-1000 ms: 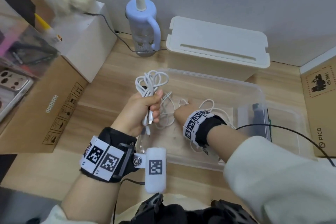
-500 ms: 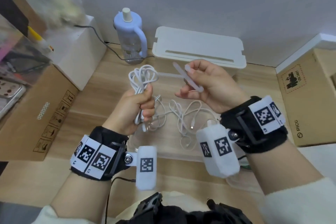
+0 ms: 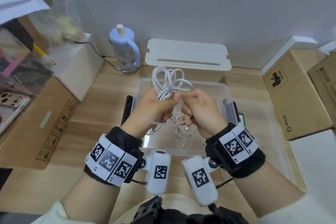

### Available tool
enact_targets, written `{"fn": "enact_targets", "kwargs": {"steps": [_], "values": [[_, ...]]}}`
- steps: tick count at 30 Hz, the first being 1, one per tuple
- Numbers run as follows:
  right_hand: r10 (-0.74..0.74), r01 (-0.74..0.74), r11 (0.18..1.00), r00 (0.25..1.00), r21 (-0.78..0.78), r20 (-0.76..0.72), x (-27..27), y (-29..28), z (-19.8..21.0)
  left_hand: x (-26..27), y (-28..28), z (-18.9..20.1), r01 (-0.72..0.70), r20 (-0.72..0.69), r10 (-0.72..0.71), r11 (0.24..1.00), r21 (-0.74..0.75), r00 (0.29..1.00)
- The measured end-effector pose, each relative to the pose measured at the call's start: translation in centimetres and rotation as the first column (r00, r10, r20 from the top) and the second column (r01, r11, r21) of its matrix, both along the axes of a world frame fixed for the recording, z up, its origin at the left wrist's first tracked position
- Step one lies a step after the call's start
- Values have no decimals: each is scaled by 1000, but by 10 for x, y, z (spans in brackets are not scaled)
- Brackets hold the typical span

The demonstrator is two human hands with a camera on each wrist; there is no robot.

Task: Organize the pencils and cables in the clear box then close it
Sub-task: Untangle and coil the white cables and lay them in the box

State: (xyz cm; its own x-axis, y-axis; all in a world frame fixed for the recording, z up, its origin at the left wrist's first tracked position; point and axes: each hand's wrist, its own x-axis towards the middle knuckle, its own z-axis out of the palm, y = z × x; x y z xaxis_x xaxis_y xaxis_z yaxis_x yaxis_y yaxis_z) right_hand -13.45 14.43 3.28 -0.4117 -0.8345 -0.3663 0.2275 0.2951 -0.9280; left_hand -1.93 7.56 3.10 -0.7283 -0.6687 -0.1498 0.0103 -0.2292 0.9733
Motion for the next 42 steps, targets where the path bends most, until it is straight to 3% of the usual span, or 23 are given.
{"fn": "enact_targets", "kwargs": {"steps": [4, 6, 9, 12, 17, 20, 24, 26, 31, 35, 37, 42], "values": [[18, -34, 998, 964, -56, -266, -4, 2, -5, 0, 10, 4, 275, 79, -268, 956, -97, 960], [57, -101, 989, 935, -107, -350, -3, 5, -3, 0, 11, 5, 328, 152, -311, 939, -100, 938], [57, -96, 986, 963, -139, -263, -1, 9, -1, 1, 7, 10, 354, 189, -341, 934, -42, 921], [23, -47, 991, 983, -129, -181, -1, 10, -4, 3, 6, 11, 384, 130, -386, 922, 43, 913], [213, -235, 965, 963, -121, -166, -8, 12, -5, 4, 3, 9, 424, 73, -436, 895, 142, 897], [337, -357, 921, 931, -155, -140, -4, 13, -5, 1, 4, 9, 408, 80, -413, 910, 74, 907], [289, -276, 947, 955, -166, 62, -3, 13, -9, 1, 5, 7, 293, 147, -292, 956, 10, 945], [310, -296, 944, 947, -145, 88, -7, 14, -9, 2, 3, 8, 203, 155, -194, 978, -47, 969], [195, -249, 952, 943, -181, -270, -13, 22, 5, 5, -3, 4, -62, 157, 70, 997, -54, 985], [200, -412, 890, 736, -195, -647, -3, 25, 18, 5, -5, 4, -126, 158, 137, 989, -79, 978], [142, -426, 872, 692, -241, -708, 2, 23, 19, 3, -3, 6, -119, 141, 136, 985, -129, 981], [111, -397, 848, 780, -351, -615, 8, 21, 20, -3, -2, 7, -63, 279, 137, 964, -257, 951]]}}
